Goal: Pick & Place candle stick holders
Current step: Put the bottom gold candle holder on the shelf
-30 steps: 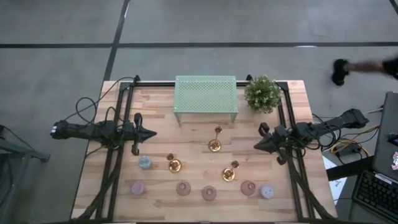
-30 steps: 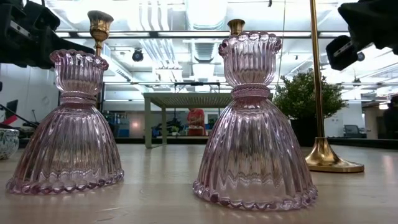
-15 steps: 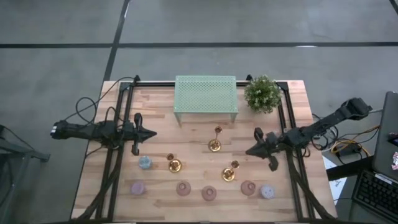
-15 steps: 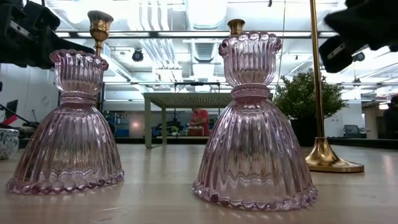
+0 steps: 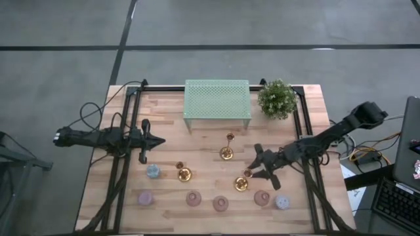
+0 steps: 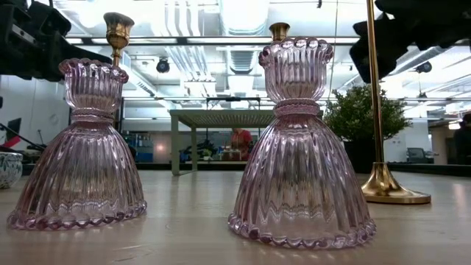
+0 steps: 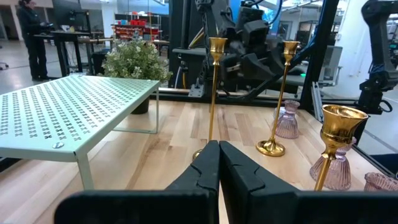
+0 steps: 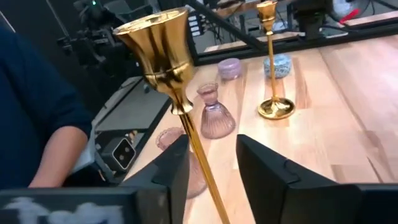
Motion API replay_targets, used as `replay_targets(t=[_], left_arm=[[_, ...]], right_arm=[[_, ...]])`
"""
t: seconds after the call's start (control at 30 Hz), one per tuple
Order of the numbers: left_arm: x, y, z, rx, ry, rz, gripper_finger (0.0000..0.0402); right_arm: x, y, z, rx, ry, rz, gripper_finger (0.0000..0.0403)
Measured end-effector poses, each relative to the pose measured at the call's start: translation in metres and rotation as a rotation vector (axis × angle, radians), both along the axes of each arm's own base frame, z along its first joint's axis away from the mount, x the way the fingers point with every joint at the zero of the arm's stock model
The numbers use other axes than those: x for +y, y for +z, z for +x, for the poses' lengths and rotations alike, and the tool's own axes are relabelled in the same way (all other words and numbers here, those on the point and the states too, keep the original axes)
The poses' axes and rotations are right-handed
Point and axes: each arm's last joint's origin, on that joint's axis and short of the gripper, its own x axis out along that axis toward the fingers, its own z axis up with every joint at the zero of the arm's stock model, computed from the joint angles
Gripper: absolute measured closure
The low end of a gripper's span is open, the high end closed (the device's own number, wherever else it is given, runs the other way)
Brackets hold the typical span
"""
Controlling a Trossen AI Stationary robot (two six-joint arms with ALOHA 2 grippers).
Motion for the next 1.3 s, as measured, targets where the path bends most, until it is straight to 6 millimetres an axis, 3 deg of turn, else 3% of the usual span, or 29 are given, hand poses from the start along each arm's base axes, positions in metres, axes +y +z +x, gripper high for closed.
replay_targets(t=[0.33,0.57,0.9,1.3], left_arm=[[0.000,0.000,0.000,-0.001,0.000,0.000,0.0392],[0.000,0.000,0.000,-0.002,0.000,0.000,0.0392],[0.000,0.000,0.000,-0.004,0.000,-0.001,0.0392],[0.000,0.000,0.000,-0.007,0.000,-0.001,0.0392]], right_arm=[[0.012,0.002,0.012,0.019,0.031,-0.008,0.0252],[0.013,0.003,0.013,0.008,0.025,-0.011,0.0293],[0.012,0.004,0.013,-0.006,0.022,-0.013,0.0384],[0.014,0.013,0.017,-0.046,0.031,-0.055,0.0384]])
